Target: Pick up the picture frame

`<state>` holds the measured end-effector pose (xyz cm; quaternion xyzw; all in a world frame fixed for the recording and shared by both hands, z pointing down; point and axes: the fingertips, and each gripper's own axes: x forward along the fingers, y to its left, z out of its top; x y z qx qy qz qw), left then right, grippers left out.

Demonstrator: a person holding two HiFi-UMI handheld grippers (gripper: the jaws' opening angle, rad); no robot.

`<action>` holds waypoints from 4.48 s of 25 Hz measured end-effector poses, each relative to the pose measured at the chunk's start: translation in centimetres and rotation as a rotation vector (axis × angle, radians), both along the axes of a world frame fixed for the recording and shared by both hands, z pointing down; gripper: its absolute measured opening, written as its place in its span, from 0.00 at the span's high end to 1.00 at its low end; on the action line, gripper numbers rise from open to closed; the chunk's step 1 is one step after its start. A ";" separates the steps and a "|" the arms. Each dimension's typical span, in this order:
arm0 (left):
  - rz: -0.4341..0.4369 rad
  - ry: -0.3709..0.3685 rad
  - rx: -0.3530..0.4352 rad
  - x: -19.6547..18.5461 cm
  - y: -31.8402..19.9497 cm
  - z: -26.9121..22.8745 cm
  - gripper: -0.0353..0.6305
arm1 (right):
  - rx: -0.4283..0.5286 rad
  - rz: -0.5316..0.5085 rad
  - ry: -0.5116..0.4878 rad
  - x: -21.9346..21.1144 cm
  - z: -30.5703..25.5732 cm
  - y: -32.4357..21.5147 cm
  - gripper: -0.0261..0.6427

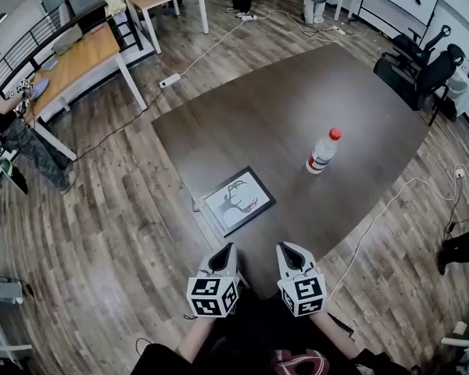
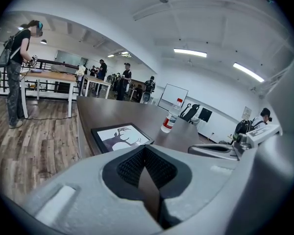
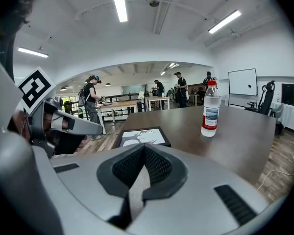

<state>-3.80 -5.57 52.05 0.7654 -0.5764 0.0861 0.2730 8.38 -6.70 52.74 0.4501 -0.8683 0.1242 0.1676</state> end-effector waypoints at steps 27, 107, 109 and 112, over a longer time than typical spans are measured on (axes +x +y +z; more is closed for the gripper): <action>-0.110 -0.017 -0.327 -8.7 -7.4 6.4 0.89 | -0.119 0.102 0.054 -4.2 1.0 -12.7 0.87; -0.306 0.073 -0.476 -9.0 -10.7 10.5 0.83 | -0.353 0.035 0.174 -3.5 9.6 -16.5 0.86; -0.292 0.067 -0.462 -8.9 -10.8 10.0 0.83 | -0.349 0.047 0.166 -3.3 9.3 -16.5 0.86; -0.277 0.055 -0.444 -8.9 -11.0 9.5 0.83 | -0.344 0.067 0.158 -3.2 8.9 -16.3 0.86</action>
